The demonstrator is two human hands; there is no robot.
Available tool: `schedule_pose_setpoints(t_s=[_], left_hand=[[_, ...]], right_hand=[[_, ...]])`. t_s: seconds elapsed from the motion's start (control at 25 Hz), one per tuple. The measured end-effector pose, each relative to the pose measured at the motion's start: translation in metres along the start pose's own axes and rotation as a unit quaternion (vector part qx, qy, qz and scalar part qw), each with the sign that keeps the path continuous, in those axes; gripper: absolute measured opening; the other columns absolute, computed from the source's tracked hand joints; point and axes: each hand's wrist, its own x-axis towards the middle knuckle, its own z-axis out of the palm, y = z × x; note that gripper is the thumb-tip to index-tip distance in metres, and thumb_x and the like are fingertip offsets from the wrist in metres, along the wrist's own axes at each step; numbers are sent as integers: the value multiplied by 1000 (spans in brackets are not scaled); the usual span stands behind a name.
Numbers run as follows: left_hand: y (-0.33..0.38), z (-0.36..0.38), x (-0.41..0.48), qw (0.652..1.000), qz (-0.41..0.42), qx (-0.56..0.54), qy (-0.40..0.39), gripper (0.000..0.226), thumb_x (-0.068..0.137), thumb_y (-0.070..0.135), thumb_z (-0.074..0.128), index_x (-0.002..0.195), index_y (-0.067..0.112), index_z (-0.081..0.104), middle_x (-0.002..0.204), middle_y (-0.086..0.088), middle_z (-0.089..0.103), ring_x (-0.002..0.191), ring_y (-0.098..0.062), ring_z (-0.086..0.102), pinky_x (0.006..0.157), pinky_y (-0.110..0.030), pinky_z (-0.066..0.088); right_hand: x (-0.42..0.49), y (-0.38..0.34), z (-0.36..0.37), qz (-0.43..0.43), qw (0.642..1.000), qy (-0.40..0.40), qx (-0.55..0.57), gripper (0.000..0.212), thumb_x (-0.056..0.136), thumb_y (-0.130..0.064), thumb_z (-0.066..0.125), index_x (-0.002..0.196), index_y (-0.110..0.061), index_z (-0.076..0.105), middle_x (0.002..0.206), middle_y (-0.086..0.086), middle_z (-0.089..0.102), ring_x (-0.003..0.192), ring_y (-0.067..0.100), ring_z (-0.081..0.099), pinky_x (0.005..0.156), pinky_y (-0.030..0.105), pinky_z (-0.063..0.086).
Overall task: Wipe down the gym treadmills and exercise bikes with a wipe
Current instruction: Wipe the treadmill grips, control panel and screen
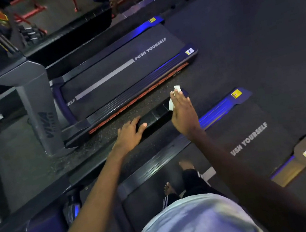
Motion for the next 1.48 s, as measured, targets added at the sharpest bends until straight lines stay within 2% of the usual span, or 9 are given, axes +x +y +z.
schedule_pose_setpoints(t_s=[0.28,0.56,0.68,0.8,0.92,1.12,1.2,1.36,1.48], left_hand=[[42,-1,29,995,80,-52,-16,56,100,40,50,151,21,35,151,-5,43,138,-20,42,115,-44,35],[65,-6,46,998,32,-30,-40,63,97,43,56,151,22,34,154,-5,39,140,-19,39,113,-31,31],[68,-6,48,998,9,-47,-40,63,95,43,60,150,22,38,151,-2,43,138,-15,42,106,-22,30],[66,-7,48,996,-1,-73,-42,64,93,44,61,149,23,39,150,-1,44,137,-11,41,110,-25,32],[67,-6,46,994,-7,-97,-42,63,93,42,61,149,24,39,150,0,45,133,-3,40,111,-25,32],[72,-5,43,992,-16,-115,-38,60,94,36,62,149,24,40,147,6,46,126,5,39,108,-20,32],[73,-6,43,992,-18,-119,-40,60,94,36,63,149,24,40,146,9,47,125,8,40,105,-14,32],[74,-7,41,991,-27,-126,-39,60,94,33,64,149,21,41,143,11,46,104,32,40,84,8,31],[71,-5,42,991,-34,-124,-38,61,94,36,63,149,24,40,148,6,45,110,26,40,78,7,30]], right_hand=[[-13,13,0,49,997,41,35,64,93,-6,41,154,-11,26,162,3,23,151,17,15,123,37,13],[-8,24,3,28,992,40,114,55,102,-14,29,156,-10,20,164,3,14,152,13,6,124,38,13],[-26,6,18,100,948,81,292,68,98,1,38,156,-6,3,165,6,-6,151,12,-5,122,24,13],[-37,-17,21,165,896,51,410,85,90,9,42,155,-7,-11,161,2,-22,142,-12,-13,105,-1,14],[-34,-13,23,194,868,6,458,95,87,11,44,153,-15,-19,158,-7,-28,131,-25,-15,105,17,27],[-29,-10,31,250,790,-8,559,86,94,8,42,153,-18,-14,162,-2,-19,142,-2,-14,115,10,-1],[-27,-9,34,263,774,18,576,73,99,4,37,155,-16,-6,163,-2,-12,143,-1,-8,112,4,0],[-16,-1,32,344,746,57,568,59,103,-4,34,156,-23,16,161,-4,20,141,0,19,117,18,17],[-27,-5,25,342,759,94,546,57,101,-1,41,153,-20,30,155,-5,34,136,-4,29,112,11,24]])
